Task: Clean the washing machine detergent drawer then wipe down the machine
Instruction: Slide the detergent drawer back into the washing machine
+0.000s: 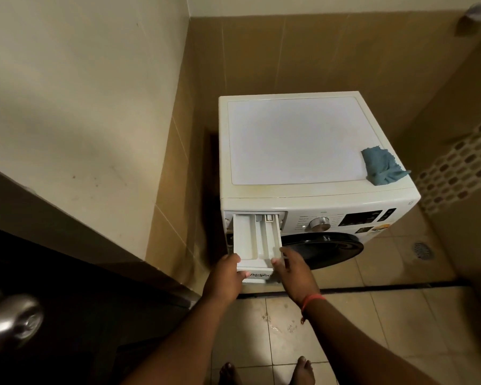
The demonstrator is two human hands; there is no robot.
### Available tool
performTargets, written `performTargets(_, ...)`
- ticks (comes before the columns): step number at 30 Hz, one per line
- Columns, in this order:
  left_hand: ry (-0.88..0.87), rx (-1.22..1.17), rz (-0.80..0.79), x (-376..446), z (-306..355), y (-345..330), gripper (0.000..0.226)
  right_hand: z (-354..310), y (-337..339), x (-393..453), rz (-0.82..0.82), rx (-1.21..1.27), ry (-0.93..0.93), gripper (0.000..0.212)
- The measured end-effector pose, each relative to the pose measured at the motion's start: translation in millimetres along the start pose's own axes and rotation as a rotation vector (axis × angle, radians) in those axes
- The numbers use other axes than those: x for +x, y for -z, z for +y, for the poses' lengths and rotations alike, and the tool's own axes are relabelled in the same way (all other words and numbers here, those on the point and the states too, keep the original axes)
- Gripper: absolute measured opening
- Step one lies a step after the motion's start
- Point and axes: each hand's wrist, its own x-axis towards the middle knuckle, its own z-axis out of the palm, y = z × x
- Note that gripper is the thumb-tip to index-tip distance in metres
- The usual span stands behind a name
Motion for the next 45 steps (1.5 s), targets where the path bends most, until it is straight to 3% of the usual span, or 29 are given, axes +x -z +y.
performTargets(4,-0.057,0.053,0.02,-1.3,-5.6,-3.2,0.029,13.0,1.7,-15.9,-0.015,-0.202,0.08,0.032)
performTargets(9,-0.093,0.089,0.07,7.9,-3.7,-3.4,0.016,7.7,3.2,-2.1,0.076,-0.274,0.119,0.029)
performTargets(13,-0.015,0.066,0.11,35.5,8.6,3.0,0.031,-6.5,13.5,23.3,0.087,-0.394,0.109,0.022)
performTargets(20,-0.063,0.459,0.346,73.6,32.5,15.9,0.081,-19.8,41.1,74.6,0.264,-0.811,0.305,0.081)
performTargets(25,-0.05,0.555,0.254,109.2,43.8,23.3,0.094,-26.6,56.9,117.8,0.181,-0.953,0.397,0.104)
performTargets(30,-0.037,0.633,0.29,133.2,61.9,36.8,0.073,-40.9,66.0,155.3,0.169,-1.024,0.485,0.088)
performTargets(35,-0.032,0.693,0.285,141.4,66.5,37.6,0.069,-47.2,70.9,167.0,0.175,-1.07,0.558,0.085)
performTargets(45,-0.014,0.598,0.268,137.7,71.0,32.2,0.067,-48.6,63.5,160.2,0.107,-1.057,0.453,0.076)
